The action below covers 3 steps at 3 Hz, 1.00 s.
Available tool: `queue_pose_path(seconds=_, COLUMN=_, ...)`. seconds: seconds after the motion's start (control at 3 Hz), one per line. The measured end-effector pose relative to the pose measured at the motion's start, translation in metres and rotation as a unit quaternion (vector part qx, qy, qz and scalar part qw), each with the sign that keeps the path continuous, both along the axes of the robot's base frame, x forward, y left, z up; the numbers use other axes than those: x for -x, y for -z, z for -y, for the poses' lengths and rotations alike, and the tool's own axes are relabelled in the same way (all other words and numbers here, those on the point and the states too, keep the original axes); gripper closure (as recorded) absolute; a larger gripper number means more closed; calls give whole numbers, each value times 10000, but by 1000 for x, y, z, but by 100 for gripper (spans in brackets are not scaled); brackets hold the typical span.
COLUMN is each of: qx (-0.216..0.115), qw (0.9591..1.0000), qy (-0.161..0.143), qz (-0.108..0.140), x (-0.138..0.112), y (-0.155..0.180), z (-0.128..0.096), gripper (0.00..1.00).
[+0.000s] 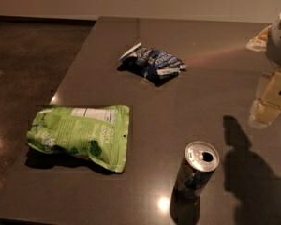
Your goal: Move redbull can near blue chip bag
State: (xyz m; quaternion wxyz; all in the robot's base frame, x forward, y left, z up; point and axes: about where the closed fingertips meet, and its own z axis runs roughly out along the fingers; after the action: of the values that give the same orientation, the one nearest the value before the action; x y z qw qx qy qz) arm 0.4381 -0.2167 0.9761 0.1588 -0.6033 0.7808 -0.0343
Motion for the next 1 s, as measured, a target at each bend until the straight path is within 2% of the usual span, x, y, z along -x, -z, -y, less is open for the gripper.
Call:
queue_pose_path(seconds=0.33, qx=-1, qw=10000, qy=0, qz=1, x=0, y=0, z=0, gripper=0)
queue_pose_path(seconds=0.67, qx=-265, qw=9995, qy=-127, qz=-141, x=11, y=3, z=-5, gripper=0)
queue_pose_path(seconds=1.0, qx=-714, qw=9965, qy=-390, qz=-215, x=37, y=12, z=-13, gripper=0)
